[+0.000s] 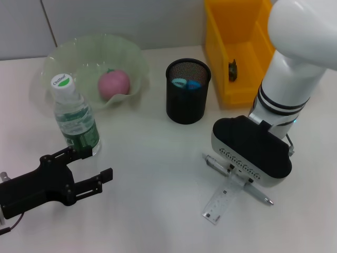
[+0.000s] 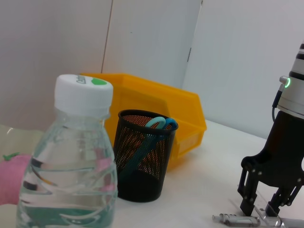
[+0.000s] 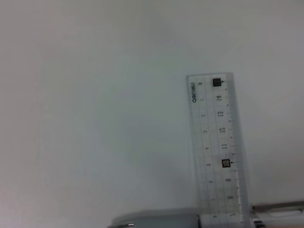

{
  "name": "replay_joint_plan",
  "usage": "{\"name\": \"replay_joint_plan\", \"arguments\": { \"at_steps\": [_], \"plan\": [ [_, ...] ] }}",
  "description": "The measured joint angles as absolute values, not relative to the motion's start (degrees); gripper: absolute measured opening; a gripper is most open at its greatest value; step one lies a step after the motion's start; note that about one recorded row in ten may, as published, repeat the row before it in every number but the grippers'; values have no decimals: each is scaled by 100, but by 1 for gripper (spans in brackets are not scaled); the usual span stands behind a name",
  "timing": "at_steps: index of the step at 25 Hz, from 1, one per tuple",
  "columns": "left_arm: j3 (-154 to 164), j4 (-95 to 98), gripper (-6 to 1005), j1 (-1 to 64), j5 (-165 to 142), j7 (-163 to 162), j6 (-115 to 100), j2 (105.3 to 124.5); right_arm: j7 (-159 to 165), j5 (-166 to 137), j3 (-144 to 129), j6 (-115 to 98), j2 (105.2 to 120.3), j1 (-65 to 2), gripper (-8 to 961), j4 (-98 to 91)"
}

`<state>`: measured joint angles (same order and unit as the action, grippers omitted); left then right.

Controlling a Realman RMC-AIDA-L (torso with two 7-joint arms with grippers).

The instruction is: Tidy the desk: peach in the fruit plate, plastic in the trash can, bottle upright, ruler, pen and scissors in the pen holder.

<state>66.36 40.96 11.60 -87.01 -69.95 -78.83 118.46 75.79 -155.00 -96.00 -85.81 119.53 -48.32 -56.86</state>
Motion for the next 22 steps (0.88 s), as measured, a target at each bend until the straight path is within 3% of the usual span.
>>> {"name": "replay_joint_plan", "arguments": {
  "at_steps": [22],
  "plan": [
    [6636, 4122, 802, 1160, -8701, -7055, -7891, 11838, 7603, -15442, -9666, -8578, 11962, -4834, 416, -5721]
  ]
}}
